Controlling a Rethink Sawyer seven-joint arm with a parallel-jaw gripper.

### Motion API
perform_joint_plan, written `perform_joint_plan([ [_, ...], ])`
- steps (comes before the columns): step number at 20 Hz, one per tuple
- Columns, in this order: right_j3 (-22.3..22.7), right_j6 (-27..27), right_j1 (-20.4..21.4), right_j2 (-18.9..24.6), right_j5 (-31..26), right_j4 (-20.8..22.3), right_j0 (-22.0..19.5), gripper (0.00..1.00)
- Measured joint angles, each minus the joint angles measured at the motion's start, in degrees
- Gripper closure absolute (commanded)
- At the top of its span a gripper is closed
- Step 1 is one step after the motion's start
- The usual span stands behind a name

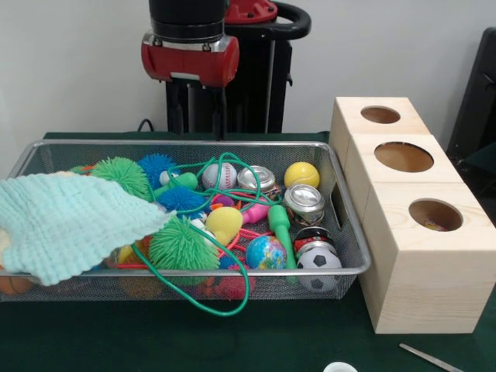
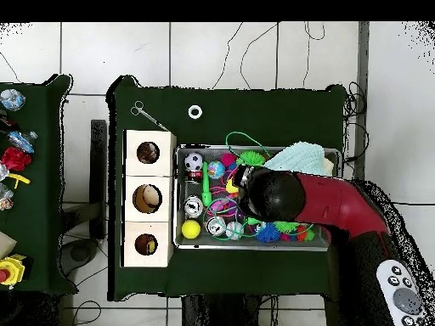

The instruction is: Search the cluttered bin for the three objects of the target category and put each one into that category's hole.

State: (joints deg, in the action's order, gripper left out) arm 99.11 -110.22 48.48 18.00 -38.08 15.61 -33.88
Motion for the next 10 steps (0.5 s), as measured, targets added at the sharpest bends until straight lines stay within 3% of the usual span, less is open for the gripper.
perform_joint_plan([
  [10, 0.0, 0.0, -0.4, 0.7, 1.5, 1.0, 0.1, 0.0],
])
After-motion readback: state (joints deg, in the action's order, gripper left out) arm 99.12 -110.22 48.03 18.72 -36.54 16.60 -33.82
